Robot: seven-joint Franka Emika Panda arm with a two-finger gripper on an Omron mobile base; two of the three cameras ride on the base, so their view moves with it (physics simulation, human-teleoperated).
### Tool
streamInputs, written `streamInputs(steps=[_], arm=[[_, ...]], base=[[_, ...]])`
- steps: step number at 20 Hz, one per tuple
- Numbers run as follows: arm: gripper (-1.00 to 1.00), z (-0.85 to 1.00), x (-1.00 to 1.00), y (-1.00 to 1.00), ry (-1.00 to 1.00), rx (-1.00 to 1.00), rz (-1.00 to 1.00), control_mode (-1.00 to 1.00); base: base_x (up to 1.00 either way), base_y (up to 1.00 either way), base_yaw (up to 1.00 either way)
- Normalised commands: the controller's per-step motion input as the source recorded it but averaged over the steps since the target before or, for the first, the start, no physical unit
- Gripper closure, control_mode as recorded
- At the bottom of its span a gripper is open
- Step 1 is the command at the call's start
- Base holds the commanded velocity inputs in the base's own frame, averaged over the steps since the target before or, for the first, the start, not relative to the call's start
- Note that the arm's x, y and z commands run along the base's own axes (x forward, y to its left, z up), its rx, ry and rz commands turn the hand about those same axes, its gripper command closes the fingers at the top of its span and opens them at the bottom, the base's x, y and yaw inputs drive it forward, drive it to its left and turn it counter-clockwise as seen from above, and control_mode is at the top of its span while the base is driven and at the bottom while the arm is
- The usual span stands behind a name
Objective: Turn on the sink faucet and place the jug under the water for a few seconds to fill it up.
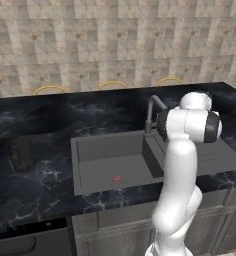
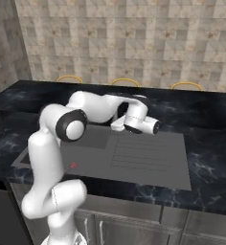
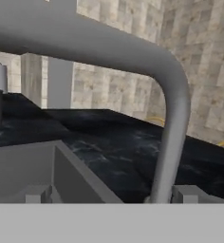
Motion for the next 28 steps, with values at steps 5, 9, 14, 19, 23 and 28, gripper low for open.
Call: streamInputs(steps=[5,9,14,19,23,28], arm=[[-1.00,-0.21,0.26,-0.15,-0.07,0.00,0.00,-1.00],[-1.00,-0.28,0.34,0.00,0.00,0.00,0.00,-1.00],[-1.00,-0.21,0.47,0.20,0.00,0.00,0.00,-1.00],[-1.00,-0.07,0.44,0.06,0.00,0.00,0.00,-1.00],[-1.00,-0.06,0.31,0.00,0.00,0.00,0.00,-1.00],[-1.00,-0.12,0.09,0.02,0.00,0.00,0.00,-1.00]], base=[[0.00,0.00,0.00],[0.00,0.00,0.00],[0.00,0.00,0.00],[0.00,0.00,0.00],[0.00,0.00,0.00],[0.00,0.00,0.00]])
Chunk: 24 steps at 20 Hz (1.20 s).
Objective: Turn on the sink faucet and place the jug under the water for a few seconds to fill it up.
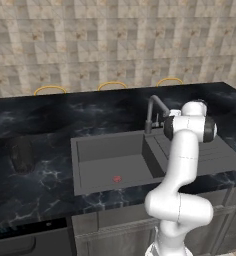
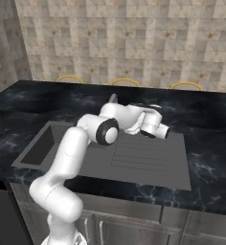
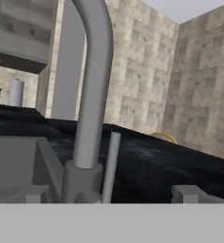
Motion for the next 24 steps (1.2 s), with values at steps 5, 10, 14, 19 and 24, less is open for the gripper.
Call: streamInputs(steps=[5,10,14,19,24], arm=[[-1.00,0.00,0.12,0.21,0.03,0.00,0.00,-1.00],[-1.00,0.00,0.04,0.07,0.02,0.00,0.00,-1.00],[-1.00,0.00,0.00,0.23,0.01,0.00,0.00,-1.00],[-1.00,0.00,0.01,0.28,0.05,0.00,-0.01,-1.00],[-1.00,0.00,0.18,0.07,0.07,0.00,0.00,-1.00]], base=[[0.00,0.00,0.00],[0.00,0.00,0.00],[0.00,0.00,0.00],[0.00,0.00,0.00],[0.00,0.00,0.00]])
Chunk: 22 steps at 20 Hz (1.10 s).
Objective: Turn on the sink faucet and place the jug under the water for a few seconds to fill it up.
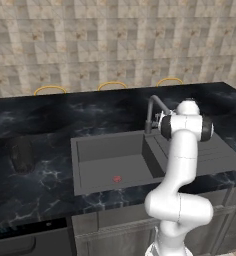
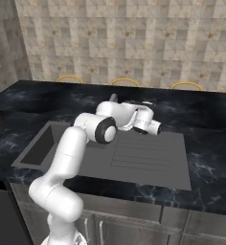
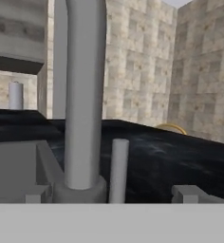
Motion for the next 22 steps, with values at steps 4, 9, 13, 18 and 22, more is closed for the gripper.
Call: streamInputs(steps=[4,9,13,18,22], arm=[[1.00,0.00,0.17,0.03,0.04,0.00,0.00,-1.00],[1.00,0.00,0.07,0.00,0.01,0.00,0.00,-1.00],[1.00,0.00,0.00,0.00,0.00,0.00,-0.04,-1.00],[1.00,0.00,0.05,0.00,0.00,0.00,-0.15,-1.00],[1.00,0.00,0.08,0.00,0.00,0.00,-0.21,-1.00]], base=[[0.00,0.00,0.00],[0.00,0.00,0.00],[0.00,0.00,0.00],[0.00,0.00,0.00],[0.00,0.00,0.00]])
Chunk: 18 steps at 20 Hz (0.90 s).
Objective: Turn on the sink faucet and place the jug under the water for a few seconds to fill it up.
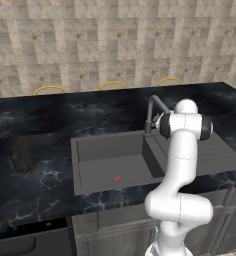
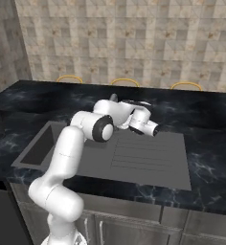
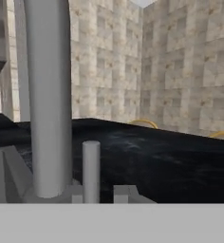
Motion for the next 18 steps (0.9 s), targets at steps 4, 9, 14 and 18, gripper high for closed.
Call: streamInputs(steps=[4,9,14,18], arm=[[1.00,0.00,0.06,-0.21,0.00,0.01,-0.19,-1.00],[1.00,0.00,0.07,-0.54,0.00,0.00,-0.16,-1.00],[1.00,-0.03,0.17,-0.67,0.03,0.05,-0.16,-1.00],[1.00,-0.10,0.12,-0.79,0.09,0.10,-0.16,-1.00]], base=[[0.00,0.00,0.00],[0.00,0.00,0.00],[0.00,0.00,0.00],[0.00,0.00,0.00]])
